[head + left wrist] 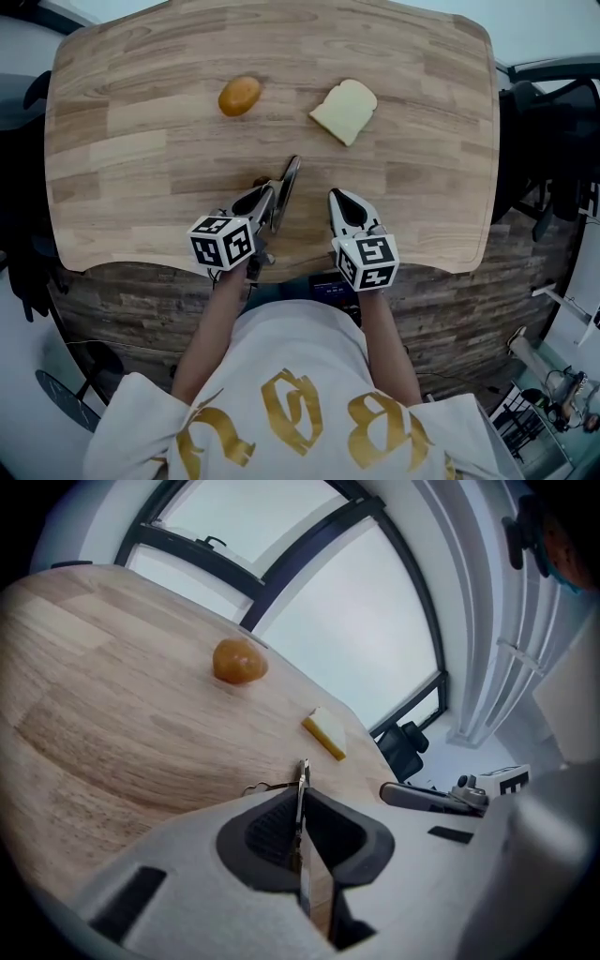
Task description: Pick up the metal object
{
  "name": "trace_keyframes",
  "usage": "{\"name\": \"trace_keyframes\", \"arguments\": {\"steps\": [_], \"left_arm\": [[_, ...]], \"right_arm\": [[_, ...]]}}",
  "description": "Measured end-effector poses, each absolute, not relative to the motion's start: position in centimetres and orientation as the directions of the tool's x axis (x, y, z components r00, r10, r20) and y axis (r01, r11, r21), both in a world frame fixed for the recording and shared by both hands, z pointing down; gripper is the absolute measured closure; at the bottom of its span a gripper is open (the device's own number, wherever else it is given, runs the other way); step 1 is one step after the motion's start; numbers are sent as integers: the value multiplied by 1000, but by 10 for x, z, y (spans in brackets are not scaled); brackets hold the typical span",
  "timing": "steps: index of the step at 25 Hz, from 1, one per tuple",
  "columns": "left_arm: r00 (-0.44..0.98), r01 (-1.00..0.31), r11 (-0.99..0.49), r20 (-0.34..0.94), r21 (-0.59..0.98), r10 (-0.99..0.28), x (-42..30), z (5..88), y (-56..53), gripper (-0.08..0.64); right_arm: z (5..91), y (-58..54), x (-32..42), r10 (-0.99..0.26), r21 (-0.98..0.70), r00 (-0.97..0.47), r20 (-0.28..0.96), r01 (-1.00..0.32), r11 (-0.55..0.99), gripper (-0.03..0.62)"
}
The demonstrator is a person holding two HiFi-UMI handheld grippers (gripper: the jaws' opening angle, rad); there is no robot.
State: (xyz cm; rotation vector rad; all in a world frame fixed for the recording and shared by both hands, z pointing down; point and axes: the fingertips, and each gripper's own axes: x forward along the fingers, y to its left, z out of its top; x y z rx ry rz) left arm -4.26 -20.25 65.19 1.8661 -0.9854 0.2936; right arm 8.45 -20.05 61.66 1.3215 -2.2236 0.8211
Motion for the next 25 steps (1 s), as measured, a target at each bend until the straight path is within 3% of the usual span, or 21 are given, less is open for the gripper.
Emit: {"name": "trace_keyframes", "arguments": {"steps": [25], "left_arm": [[661,-675,-267,403,688,-634,-52,581,-209,529]], "right_arm": [[556,-178,88,-726,-199,-442,527,-894,401,581]]}}
